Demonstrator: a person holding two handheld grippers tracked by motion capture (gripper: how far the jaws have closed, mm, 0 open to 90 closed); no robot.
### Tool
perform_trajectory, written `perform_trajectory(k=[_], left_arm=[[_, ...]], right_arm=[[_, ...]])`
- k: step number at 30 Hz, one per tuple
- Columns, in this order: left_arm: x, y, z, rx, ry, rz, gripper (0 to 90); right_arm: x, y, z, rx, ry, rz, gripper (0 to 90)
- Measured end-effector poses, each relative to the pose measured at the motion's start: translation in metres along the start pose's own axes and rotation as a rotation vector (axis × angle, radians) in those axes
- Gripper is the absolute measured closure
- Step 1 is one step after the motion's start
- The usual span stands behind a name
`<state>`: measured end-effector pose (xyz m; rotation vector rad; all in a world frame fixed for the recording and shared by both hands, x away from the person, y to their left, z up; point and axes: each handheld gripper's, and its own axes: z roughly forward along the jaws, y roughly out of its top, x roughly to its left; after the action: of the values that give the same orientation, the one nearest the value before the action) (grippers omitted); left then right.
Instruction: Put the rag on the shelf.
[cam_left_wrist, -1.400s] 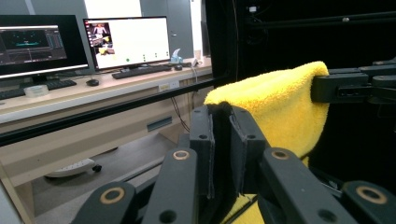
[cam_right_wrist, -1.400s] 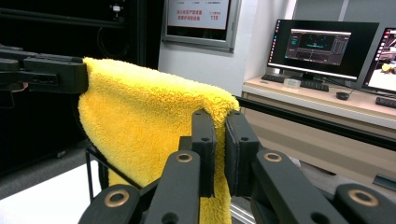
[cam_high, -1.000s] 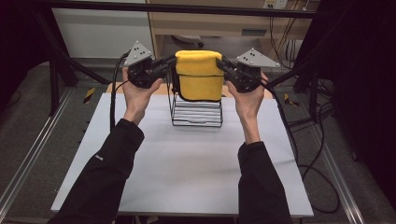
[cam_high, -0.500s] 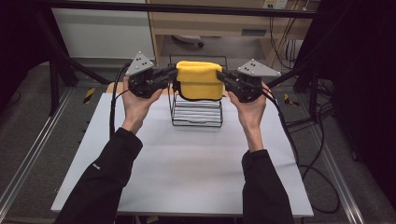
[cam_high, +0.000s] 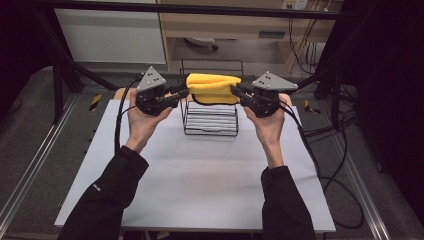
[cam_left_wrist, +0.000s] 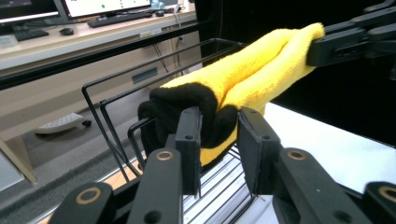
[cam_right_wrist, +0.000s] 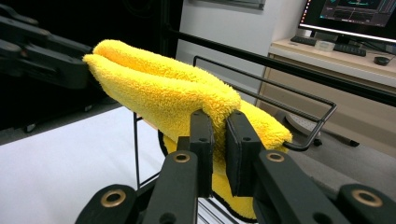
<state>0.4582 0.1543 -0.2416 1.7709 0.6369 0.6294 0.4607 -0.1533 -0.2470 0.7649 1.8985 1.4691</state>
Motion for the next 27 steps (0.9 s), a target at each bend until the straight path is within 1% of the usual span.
perform_trajectory(k=[4, 6, 9, 10, 13, 15, 18, 27], left_arm=[[0.003, 0.008, -0.011, -0.027, 0.002, -0.024, 69.2], [0.005, 0.014, -0.013, -0.027, 0.009, -0.034, 71.8], [0.007, 0.021, -0.008, -0.022, 0.006, -0.061, 76.7], [0.008, 0.023, -0.004, -0.015, 0.002, -0.072, 78.7], [0.009, 0.026, 0.008, 0.009, 0.001, -0.082, 85.6], [0.009, 0.026, 0.015, 0.030, -0.002, -0.089, 89.5], [0.008, 0.022, 0.022, 0.065, -0.006, -0.082, 89.8], [0.006, 0.004, 0.033, 0.123, -0.007, -0.060, 89.8]], right_arm=[[0.001, -0.002, 0.000, 0.003, 0.001, -0.011, 82.4], [0.002, -0.003, 0.000, 0.004, 0.001, -0.020, 82.2], [0.004, -0.004, -0.001, 0.003, 0.002, -0.026, 81.6], [0.004, -0.005, -0.002, 0.002, 0.002, -0.029, 81.5], [0.004, -0.010, -0.002, 0.007, 0.006, -0.028, 81.1], [0.004, -0.012, -0.002, 0.008, 0.010, -0.027, 80.8], [0.004, -0.016, -0.003, 0.017, 0.015, -0.032, 80.1], [0.005, -0.025, -0.001, 0.040, 0.027, -0.033, 76.0]])
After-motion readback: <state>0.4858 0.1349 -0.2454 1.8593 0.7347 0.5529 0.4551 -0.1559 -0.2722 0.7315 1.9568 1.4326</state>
